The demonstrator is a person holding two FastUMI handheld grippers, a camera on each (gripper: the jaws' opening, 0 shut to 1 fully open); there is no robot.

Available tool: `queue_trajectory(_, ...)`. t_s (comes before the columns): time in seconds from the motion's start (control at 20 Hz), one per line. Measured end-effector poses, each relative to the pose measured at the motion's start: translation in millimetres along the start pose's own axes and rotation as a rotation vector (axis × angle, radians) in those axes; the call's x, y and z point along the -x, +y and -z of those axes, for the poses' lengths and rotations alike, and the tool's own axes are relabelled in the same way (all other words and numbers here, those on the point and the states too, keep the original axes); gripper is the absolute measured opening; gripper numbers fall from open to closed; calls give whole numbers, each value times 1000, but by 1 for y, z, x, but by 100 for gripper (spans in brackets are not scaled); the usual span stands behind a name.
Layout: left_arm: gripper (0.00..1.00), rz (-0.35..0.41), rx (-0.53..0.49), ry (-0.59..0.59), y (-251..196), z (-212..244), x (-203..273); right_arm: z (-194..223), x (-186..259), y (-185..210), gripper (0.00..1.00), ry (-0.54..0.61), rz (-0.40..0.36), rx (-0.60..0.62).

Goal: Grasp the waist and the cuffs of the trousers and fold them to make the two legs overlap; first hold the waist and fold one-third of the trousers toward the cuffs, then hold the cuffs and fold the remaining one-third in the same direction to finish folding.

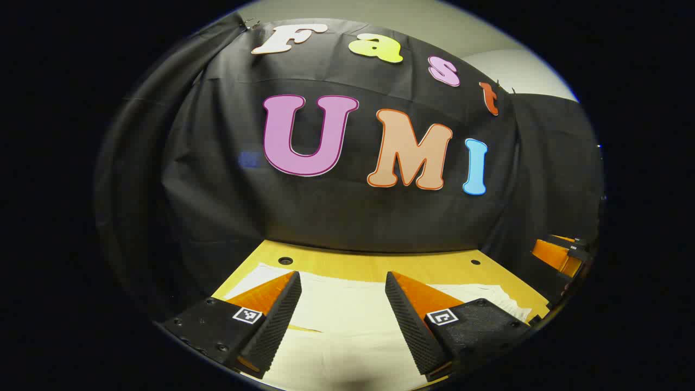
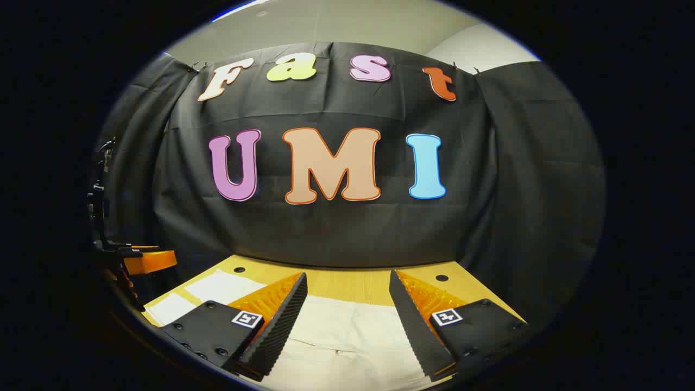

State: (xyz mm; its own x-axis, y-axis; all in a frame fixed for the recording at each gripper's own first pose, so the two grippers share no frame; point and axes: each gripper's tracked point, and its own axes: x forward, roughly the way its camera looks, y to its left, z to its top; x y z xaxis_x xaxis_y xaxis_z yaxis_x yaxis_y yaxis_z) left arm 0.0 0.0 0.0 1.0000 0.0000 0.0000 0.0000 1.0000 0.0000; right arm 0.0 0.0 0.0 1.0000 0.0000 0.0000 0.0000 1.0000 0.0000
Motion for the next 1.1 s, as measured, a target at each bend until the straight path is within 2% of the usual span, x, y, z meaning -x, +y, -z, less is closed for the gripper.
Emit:
queue_trajectory(0.8, 94, 12, -30, 28, 4, 11, -5, 7, -7, -1, 97, 23, 5, 7)
queue_trajectory(1.1, 93, 108, -142, 108, 12, 38, 5, 14, -2, 0, 97, 42, 19, 21)
